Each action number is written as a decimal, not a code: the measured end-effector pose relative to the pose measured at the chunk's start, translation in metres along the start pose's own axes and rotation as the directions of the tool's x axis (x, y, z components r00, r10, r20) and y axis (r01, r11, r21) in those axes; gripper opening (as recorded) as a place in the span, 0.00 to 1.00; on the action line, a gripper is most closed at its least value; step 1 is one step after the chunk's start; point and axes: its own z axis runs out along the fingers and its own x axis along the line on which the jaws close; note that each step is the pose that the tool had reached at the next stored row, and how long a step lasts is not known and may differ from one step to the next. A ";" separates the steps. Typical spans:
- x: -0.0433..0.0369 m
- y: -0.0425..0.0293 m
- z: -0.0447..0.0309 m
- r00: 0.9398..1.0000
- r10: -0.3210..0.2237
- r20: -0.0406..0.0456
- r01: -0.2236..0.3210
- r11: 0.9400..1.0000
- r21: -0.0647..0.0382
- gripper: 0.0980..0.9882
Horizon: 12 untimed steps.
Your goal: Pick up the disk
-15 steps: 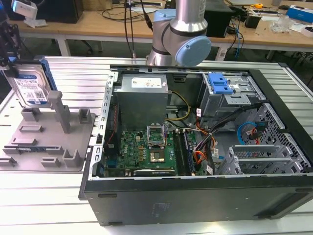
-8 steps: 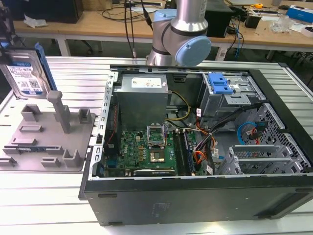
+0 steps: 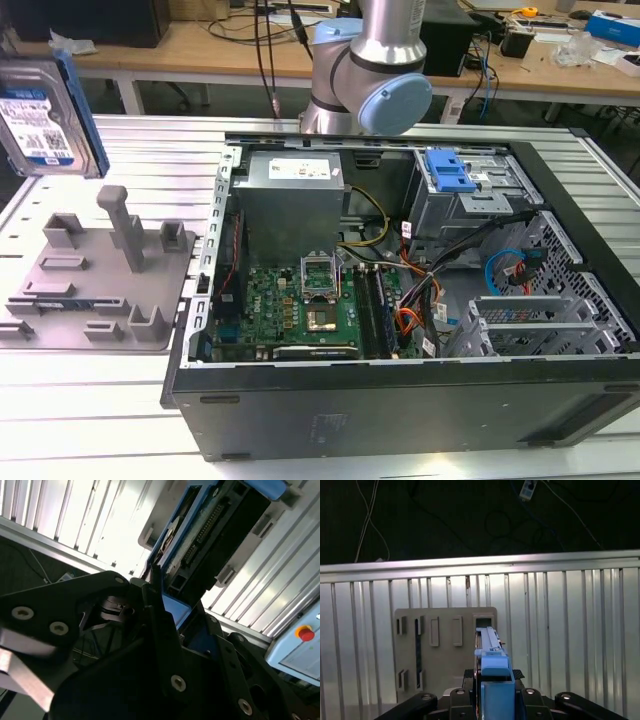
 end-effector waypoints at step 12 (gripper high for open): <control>0.0019 -0.0008 -0.0645 1.000 0.000 0.001 0.000 1.000 0.000 0.30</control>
